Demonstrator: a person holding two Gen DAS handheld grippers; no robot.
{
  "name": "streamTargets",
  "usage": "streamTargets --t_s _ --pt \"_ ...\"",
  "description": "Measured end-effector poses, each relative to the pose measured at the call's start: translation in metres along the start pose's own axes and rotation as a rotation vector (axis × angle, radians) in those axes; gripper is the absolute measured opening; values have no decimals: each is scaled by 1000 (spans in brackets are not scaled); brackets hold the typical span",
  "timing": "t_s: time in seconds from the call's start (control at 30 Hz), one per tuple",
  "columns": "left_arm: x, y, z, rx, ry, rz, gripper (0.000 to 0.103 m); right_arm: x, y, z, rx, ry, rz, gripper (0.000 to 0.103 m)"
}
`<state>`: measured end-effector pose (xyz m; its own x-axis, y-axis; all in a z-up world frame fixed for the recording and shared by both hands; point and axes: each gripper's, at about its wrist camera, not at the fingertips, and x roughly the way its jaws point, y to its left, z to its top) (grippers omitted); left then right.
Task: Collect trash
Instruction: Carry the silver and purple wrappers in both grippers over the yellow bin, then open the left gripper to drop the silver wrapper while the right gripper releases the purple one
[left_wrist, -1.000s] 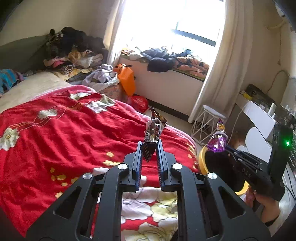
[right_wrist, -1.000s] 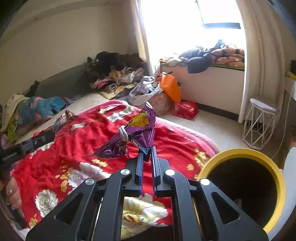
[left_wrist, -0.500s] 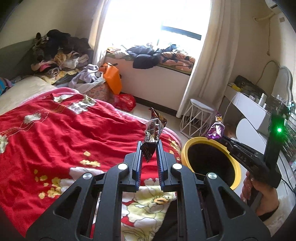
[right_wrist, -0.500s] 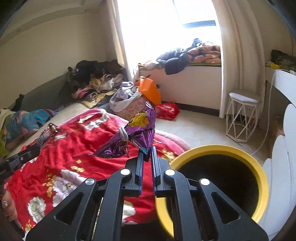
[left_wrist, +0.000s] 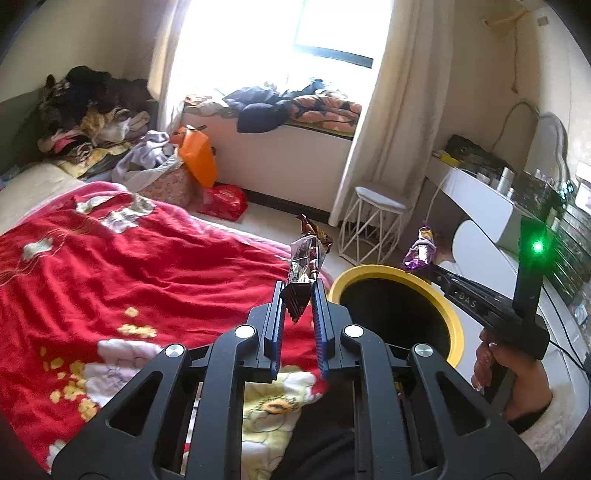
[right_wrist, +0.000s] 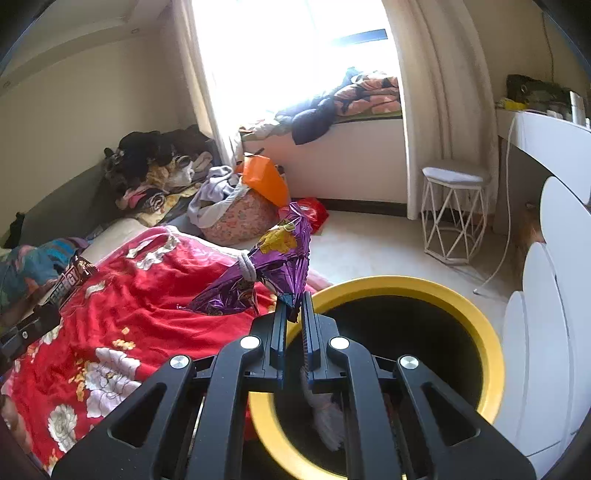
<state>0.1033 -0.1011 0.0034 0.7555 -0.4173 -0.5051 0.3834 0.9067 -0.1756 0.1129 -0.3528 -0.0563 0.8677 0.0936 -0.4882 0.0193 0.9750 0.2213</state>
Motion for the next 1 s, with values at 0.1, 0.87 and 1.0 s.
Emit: streamTargets --t_s 0.1,0.87,1.0 --pt "9 -14 0 19 9 -23 10 1 -12 0 22 5 -19 8" --pt "107 -86 -17 119 162 -118 10 19 -82 -23 95 114 -193 8" --pt "124 -88 -21 114 191 -127 10 21 -86 -27 87 131 -202 8"
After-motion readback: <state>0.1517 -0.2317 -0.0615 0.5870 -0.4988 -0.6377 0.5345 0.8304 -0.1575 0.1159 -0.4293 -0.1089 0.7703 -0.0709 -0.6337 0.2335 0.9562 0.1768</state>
